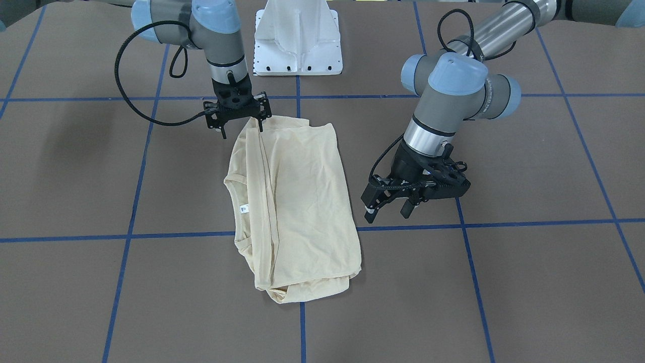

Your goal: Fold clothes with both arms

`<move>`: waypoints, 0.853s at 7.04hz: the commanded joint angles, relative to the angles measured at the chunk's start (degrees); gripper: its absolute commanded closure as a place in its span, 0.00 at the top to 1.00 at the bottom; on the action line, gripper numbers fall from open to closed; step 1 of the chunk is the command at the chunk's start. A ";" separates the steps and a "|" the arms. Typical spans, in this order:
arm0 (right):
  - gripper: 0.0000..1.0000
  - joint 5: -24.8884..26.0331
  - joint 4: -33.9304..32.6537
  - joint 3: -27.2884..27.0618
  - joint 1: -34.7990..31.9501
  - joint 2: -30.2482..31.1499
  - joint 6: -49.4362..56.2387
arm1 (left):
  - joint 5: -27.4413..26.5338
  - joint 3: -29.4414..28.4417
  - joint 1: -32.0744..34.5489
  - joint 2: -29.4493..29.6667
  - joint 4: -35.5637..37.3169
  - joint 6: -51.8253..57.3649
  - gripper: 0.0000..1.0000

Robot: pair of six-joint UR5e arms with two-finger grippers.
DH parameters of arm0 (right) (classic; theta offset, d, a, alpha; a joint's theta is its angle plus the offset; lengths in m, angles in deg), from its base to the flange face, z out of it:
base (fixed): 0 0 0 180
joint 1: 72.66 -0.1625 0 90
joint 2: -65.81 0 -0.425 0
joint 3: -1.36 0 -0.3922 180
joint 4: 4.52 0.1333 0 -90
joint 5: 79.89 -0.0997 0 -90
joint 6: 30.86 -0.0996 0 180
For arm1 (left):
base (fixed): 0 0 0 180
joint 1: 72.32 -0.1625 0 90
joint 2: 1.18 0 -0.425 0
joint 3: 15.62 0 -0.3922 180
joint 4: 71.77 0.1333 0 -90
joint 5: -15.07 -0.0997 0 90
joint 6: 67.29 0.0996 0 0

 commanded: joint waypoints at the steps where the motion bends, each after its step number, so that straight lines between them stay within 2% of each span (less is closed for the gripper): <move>1: 0.71 2.88 0.00 2.60 2.80 -2.27 1.12 | 0.03 -0.19 -0.22 -0.27 0.00 0.00 1.00; 2: 0.56 4.30 -0.09 2.87 4.12 -1.93 1.21 | 0.03 -0.28 -0.22 -0.27 0.00 0.00 1.00; 4: 0.42 7.38 -0.09 4.54 6.24 -1.93 1.30 | 0.03 -0.46 -0.22 -0.27 0.00 0.00 1.00; 5: 0.30 7.30 -0.18 4.54 6.24 -1.75 1.30 | 0.11 -0.46 -0.31 -0.27 0.00 0.00 1.00; 6: 0.13 7.30 -0.26 4.45 6.24 -1.75 1.47 | 0.11 -0.46 -0.31 -0.27 -0.09 0.00 1.00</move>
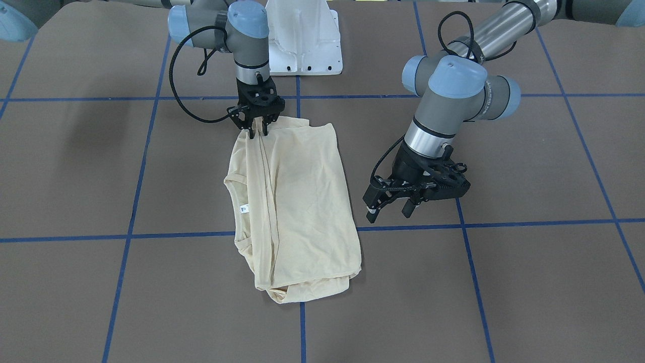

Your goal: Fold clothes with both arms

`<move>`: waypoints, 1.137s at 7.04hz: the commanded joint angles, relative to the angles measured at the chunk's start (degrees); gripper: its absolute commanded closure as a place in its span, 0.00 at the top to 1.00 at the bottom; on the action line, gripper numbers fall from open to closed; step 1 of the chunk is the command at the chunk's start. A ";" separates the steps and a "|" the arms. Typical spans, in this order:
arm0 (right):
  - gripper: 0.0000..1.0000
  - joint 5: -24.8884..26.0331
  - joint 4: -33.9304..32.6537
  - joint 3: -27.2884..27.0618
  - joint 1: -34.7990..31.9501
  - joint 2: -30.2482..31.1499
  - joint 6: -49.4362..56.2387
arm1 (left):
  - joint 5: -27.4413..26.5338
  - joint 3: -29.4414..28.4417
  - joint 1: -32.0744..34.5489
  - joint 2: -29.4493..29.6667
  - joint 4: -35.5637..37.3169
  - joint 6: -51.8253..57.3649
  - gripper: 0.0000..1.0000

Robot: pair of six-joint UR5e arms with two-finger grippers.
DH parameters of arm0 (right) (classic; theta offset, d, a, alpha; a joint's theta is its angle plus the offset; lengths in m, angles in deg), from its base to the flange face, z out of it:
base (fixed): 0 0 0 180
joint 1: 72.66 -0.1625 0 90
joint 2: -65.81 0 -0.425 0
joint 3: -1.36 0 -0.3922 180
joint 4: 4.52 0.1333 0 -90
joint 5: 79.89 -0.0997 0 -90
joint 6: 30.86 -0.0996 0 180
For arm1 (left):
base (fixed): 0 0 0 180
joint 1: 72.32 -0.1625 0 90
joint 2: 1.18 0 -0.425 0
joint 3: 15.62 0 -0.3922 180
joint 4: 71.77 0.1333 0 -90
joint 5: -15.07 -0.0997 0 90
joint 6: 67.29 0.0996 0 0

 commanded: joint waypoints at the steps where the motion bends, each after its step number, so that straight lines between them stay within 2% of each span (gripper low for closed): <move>1: 0.10 0.08 -0.19 -0.58 -0.63 0.15 0.67 | 0.03 -0.01 -0.12 0.09 -0.15 0.00 1.00; 4: 0.00 -0.27 -0.19 -0.85 -1.61 0.50 1.20 | 0.03 -0.01 -0.12 0.09 -0.33 -0.09 1.00; 6: 0.00 -1.93 -0.27 -5.30 -2.05 4.17 1.20 | 0.03 -0.01 -0.21 0.09 -0.33 -0.09 1.00; 7: 0.00 -4.90 -0.19 -8.20 -2.14 6.98 0.94 | -0.06 -0.01 -0.21 0.09 -0.33 -0.09 1.00; 8: 0.00 -6.15 -0.19 -8.23 -2.14 7.62 0.24 | -0.06 -0.01 -0.21 0.17 -0.33 -0.09 1.00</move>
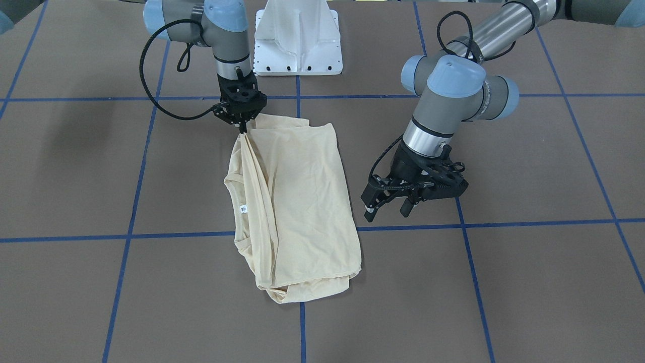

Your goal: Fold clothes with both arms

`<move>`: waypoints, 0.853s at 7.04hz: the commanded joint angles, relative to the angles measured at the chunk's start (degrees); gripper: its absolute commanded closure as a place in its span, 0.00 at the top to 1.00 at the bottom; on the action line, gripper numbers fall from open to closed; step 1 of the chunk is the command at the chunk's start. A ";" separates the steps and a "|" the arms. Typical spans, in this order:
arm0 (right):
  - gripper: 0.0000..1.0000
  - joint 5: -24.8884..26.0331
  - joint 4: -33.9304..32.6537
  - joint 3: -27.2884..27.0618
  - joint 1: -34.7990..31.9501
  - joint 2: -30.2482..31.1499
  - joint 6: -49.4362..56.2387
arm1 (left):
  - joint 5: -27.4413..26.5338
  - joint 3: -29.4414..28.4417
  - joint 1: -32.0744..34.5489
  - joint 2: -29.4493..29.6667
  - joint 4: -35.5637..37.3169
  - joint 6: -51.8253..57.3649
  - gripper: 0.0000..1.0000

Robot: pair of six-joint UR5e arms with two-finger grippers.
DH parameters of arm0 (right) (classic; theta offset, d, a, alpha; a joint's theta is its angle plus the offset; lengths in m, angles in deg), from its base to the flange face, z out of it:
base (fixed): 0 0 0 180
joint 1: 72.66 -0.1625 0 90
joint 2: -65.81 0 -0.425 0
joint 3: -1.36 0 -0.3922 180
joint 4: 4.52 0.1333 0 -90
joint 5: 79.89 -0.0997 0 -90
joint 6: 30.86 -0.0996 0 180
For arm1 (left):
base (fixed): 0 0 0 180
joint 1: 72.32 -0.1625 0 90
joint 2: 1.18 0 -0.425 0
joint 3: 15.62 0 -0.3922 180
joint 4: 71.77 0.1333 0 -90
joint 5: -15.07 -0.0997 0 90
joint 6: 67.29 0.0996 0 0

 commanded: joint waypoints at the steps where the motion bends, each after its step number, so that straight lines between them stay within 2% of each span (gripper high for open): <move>1: 0.00 -4.00 0.03 -1.24 -0.23 2.18 -0.82 | -0.12 0.00 0.00 0.06 0.09 0.00 1.00; 2: 0.55 -5.15 0.20 -1.15 -0.75 2.79 -1.00 | -0.20 0.00 0.00 0.06 0.09 0.00 1.00; 3: 1.00 -5.25 0.55 -1.15 -1.54 2.62 -1.96 | -0.21 -0.43 0.00 0.15 -0.09 -0.09 1.00; 6: 1.00 -5.16 0.56 -0.98 -6.64 0.17 -1.10 | -0.21 -0.53 0.00 0.24 -0.26 0.00 1.00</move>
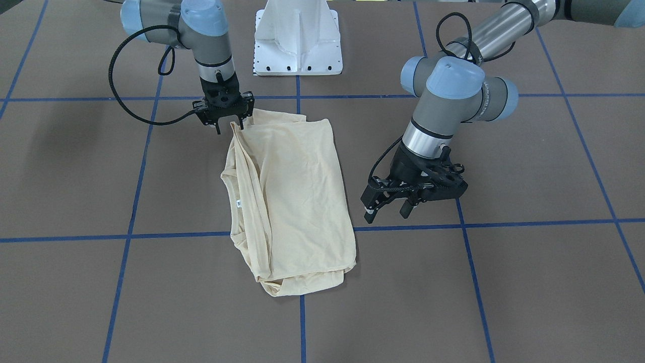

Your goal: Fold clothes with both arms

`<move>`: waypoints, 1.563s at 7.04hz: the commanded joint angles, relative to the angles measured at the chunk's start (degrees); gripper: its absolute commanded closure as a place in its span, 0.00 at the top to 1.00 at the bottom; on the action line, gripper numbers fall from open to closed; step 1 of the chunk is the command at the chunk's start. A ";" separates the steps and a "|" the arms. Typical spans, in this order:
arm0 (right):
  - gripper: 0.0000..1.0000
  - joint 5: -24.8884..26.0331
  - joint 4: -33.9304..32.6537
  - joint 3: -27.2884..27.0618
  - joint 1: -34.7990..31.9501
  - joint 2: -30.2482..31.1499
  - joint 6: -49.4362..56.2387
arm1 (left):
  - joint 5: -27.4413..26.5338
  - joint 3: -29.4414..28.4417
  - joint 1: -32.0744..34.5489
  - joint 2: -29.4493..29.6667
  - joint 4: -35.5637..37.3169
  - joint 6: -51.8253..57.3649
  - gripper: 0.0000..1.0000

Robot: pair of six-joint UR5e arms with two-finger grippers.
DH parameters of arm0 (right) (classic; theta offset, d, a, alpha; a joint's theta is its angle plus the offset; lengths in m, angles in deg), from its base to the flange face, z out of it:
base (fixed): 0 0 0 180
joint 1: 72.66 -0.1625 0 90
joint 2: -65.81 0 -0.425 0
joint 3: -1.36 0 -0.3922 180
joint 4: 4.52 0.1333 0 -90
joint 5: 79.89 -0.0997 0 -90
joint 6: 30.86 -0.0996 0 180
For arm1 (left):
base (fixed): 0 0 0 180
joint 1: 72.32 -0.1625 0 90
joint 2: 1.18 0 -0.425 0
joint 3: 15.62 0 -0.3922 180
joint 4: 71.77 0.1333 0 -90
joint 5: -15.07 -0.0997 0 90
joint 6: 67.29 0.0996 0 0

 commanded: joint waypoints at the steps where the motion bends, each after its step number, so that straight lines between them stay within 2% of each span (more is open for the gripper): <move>1: 1.00 0.30 0.19 2.51 -2.59 -2.87 1.41 | 0.00 -0.09 0.00 0.02 -0.08 0.03 1.00; 3: 1.00 0.57 0.19 9.44 -2.68 -7.18 3.69 | 0.00 -0.61 0.00 0.19 -0.17 0.12 1.00; 4: 1.00 0.57 0.19 10.60 -2.68 -7.45 4.57 | 0.00 -0.61 0.00 0.19 -0.17 0.12 1.00; 9: 1.00 0.22 -0.51 11.49 -3.64 -6.58 6.25 | 0.00 -1.14 0.00 0.46 -0.26 0.12 1.00; 11: 1.00 0.13 -0.52 11.67 -4.61 -4.22 7.56 | 0.00 -1.14 -0.09 0.55 -0.26 0.03 1.00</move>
